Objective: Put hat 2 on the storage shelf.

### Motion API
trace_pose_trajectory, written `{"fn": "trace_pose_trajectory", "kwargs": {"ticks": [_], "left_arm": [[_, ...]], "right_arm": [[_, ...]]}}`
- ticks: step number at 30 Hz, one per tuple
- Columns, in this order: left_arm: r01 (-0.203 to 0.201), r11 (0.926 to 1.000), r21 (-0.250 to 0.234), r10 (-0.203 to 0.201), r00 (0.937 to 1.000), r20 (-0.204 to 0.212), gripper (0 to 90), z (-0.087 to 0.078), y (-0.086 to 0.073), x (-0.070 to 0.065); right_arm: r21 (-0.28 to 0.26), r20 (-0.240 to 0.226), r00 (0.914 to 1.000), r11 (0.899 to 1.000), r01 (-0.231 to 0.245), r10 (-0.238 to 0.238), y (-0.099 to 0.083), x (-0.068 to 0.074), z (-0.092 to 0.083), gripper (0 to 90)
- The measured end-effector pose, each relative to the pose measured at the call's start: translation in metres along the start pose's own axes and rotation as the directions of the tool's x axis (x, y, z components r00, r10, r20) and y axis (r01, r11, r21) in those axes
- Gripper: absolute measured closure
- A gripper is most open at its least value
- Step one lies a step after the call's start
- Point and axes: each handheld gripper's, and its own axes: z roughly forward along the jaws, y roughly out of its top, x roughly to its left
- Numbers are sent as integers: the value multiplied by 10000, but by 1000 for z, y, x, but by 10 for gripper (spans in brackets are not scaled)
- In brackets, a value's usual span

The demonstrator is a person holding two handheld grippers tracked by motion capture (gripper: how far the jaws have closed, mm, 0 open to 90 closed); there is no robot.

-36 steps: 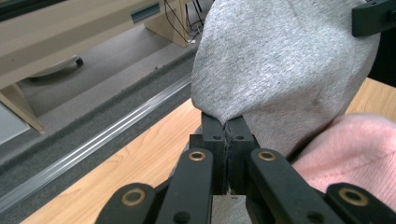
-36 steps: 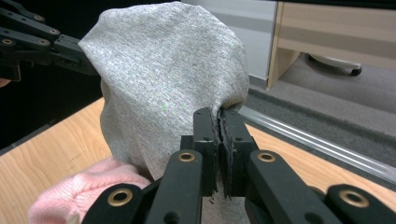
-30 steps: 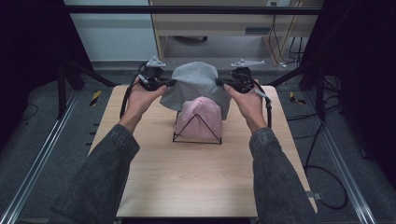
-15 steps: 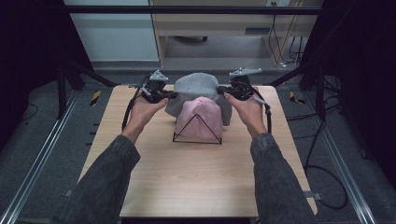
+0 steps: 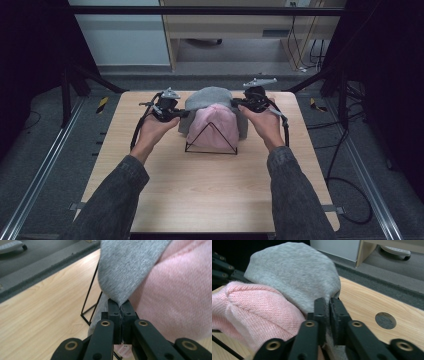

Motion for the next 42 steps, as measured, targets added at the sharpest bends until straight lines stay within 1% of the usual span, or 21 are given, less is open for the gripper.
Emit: {"fn": "trace_pose_trajectory", "kwargs": {"ticks": [1, 2, 4, 7, 8, 9, 11, 13, 15, 18, 21, 23, 26, 28, 30, 32, 34, 35, 38, 40, 42], "left_arm": [[14, 10000, -25, -14, 10000, 4, 878, 0, -1, 0], [107, 9999, -72, -107, 9999, -3, 870, 0, -3, 0], [287, 9993, -243, -287, 9996, 21, 830, -1, -5, 0], [240, 9993, -271, -241, 9997, -29, 776, -4, -6, -1], [265, 9990, -355, -269, 9996, -90, 748, -7, -6, -1], [396, 9984, -411, -403, 9991, -160, 717, -8, -6, -1], [332, 9986, -422, -343, 9991, -256, 670, -12, -7, -2], [242, 9990, -381, -257, 9989, -401, 627, -16, -6, -3], [210, 9994, -273, -224, 9983, -529, 561, -21, -6, -4], [269, 9992, -287, -290, 9968, -751, 482, -28, -7, -4], [376, 9989, -274, -395, 9965, -741, 394, -33, -7, -4], [305, 9992, -258, -325, 9959, -846, 358, -37, -6, -5], [238, 9995, -204, -254, 9961, -844, 295, -42, -4, -7], [221, 9995, -209, -239, 9959, -873, 256, -45, -4, -9], [343, 9993, -140, -353, 9962, -794, 202, -47, -6, -12], [294, 9995, 130, -284, 9969, -735, 150, -49, -10, -15], [130, 9996, 261, -111, 9974, -712, 122, -53, -17, -20], [69, 9996, 283, -52, 9981, -611, 107, -54, -21, -21], [13, 9989, 463, 10, 9988, -483, 73, -58, -36, -25], [-40, 9983, 589, 66, 9990, -442, 60, -60, -49, -27], [-103, 9965, 825, 140, 9990, -435, 51, -61, -63, -27]], "right_arm": [[-65, 82, 10000, 10000, -12, 13, 0, 0, -1, 739], [-53, 112, 9999, 10000, -74, 74, 1, 0, -3, 717], [-72, 223, 9997, 10000, -27, 28, 1, 0, -8, 693], [-256, 293, 9994, 9995, -183, 191, 0, -3, -18, 653], [-336, 299, 9994, 9993, -169, 179, -1, -3, -21, 644], [-359, 272, 9993, 9990, -259, 269, -2, -3, -23, 633], [-373, 358, 9991, 9991, -215, 228, -3, -4, -28, 608], [-403, 449, 9987, 9990, -213, 231, -5, -5, -32, 575], [-485, 522, 9983, 9985, -235, 261, -6, -7, -38, 550], [-535, 687, 9972, 9982, -261, 298, -9, -7, -45, 508], [-602, 875, 9957, 9978, -264, 317, -12, -7, -52, 466], [-610, 983, 9948, 9979, -214, 274, -12, -7, -55, 445], [-648, 1120, 9932, 9976, -248, 319, -13, -8, -60, 401], [-656, 1170, 9927, 9976, -228, 304, -13, -8, -64, 352], [-647, 1208, 9918, 9973, -344, 420, -13, -8, -69, 290], [-570, 1166, 9915, 9970, -515, 579, -15, -7, -73, 242], [-477, 1262, 9911, 9982, -375, 432, -21, -5, -79, 207], [-405, 1303, 9906, 9985, -357, 407, -25, -3, -81, 196], [-218, 1392, 9895, 9991, -355, 382, -41, 0, -88, 161], [-156, 1507, 9880, 9994, -318, 338, -54, 3, -93, 149], [-105, 1506, 9878, 9992, -376, 388, -70, 4, -97, 139]]}}
